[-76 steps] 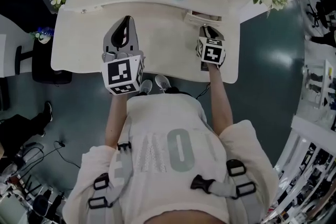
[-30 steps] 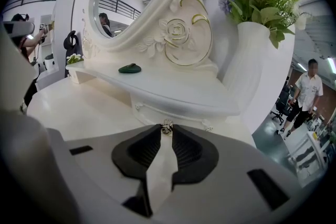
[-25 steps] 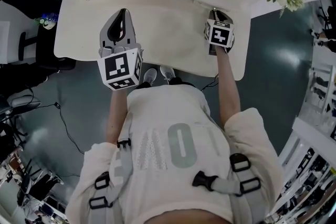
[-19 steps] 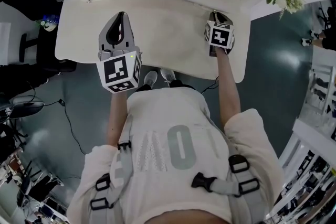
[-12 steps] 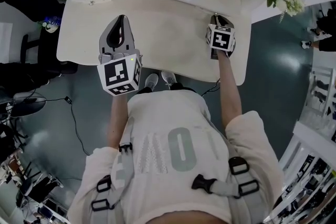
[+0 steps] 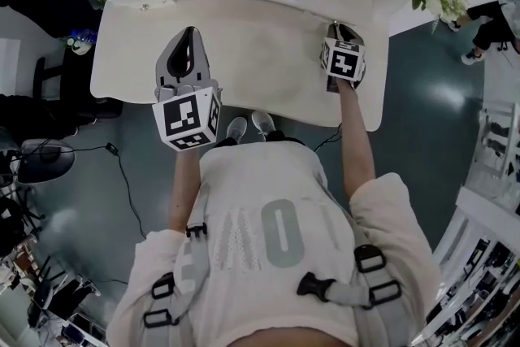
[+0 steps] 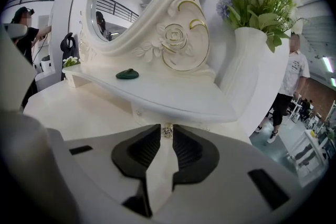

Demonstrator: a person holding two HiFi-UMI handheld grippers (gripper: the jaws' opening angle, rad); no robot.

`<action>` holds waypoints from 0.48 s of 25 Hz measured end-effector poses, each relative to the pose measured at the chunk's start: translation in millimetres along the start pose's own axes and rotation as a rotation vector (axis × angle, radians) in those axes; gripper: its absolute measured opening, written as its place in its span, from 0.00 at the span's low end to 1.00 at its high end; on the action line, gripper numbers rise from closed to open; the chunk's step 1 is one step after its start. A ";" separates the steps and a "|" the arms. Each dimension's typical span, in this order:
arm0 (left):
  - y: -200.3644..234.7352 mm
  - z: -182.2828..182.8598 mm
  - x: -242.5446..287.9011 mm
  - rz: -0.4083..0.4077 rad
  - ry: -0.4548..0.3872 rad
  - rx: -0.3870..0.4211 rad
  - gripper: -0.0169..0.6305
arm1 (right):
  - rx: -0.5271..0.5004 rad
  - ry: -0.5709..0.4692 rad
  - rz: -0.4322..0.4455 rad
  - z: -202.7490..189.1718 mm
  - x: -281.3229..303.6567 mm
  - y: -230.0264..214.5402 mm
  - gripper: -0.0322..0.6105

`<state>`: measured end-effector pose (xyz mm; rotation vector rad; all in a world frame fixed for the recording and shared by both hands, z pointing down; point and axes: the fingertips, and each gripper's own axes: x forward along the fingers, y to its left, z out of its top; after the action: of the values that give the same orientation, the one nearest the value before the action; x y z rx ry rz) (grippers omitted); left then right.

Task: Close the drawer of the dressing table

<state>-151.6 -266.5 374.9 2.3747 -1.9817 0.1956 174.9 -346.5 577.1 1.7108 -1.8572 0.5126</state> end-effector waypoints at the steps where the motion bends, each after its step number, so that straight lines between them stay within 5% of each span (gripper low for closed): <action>1: 1.4 0.8 0.0 -0.001 -0.003 -0.002 0.05 | 0.001 -0.014 -0.004 3.7 -3.0 0.7 0.18; 12: 11.3 10.1 0.8 -0.022 -0.040 -0.030 0.05 | -0.057 -0.227 0.004 77.8 -72.9 8.5 0.24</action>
<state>-161.8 -270.5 364.4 2.4001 -1.9596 0.1177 157.7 -337.3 471.9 1.7885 -2.0115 0.2731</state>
